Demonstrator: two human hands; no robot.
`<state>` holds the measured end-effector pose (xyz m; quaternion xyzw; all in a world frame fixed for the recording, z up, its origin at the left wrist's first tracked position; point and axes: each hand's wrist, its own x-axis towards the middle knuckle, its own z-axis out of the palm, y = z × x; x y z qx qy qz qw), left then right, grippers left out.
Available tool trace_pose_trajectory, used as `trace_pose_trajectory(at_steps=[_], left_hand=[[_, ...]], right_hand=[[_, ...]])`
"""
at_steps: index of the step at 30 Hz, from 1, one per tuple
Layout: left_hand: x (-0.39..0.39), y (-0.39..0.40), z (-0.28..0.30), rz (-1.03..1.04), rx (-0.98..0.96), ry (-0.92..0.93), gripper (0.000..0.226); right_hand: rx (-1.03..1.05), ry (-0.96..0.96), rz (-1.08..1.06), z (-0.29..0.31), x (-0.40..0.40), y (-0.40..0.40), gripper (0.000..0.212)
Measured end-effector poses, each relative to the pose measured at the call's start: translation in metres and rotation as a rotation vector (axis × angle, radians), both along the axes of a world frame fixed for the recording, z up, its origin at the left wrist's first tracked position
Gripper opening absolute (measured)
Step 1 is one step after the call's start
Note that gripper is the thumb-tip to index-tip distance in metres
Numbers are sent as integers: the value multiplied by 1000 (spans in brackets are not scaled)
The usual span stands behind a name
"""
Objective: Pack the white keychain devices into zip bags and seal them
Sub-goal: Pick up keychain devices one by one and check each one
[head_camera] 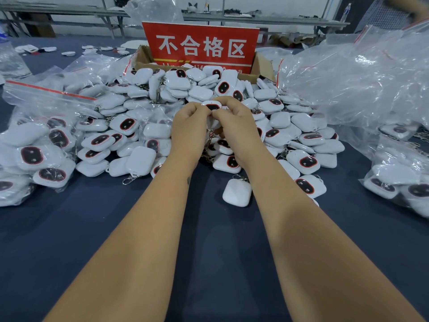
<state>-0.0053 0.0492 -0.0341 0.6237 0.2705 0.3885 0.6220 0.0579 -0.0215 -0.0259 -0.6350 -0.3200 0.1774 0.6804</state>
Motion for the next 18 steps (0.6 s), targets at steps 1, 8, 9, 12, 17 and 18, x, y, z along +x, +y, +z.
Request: trace_pose_trajectory(at_steps=[1, 8, 9, 12, 17, 18], left_hand=[[0, 0, 0, -2, 3, -3, 10], [1, 0, -1, 12, 29, -9, 13], [0, 0, -2, 12, 37, -9, 11], [0, 0, -3, 10, 57, -2, 10], [3, -1, -1, 47, 26, -8, 21], [3, -1, -2, 62, 19, -18, 24]], right_hand=[[-3, -4, -2, 0, 0, 0, 21], [-22, -34, -1, -1, 0, -1, 23], [-19, -32, -1, -1, 0, -1, 24], [-23, -27, -6, -1, 1, 0, 26], [-28, 1, -27, 0, -1, 1, 22], [-18, 11, -43, 0, -1, 1, 19]])
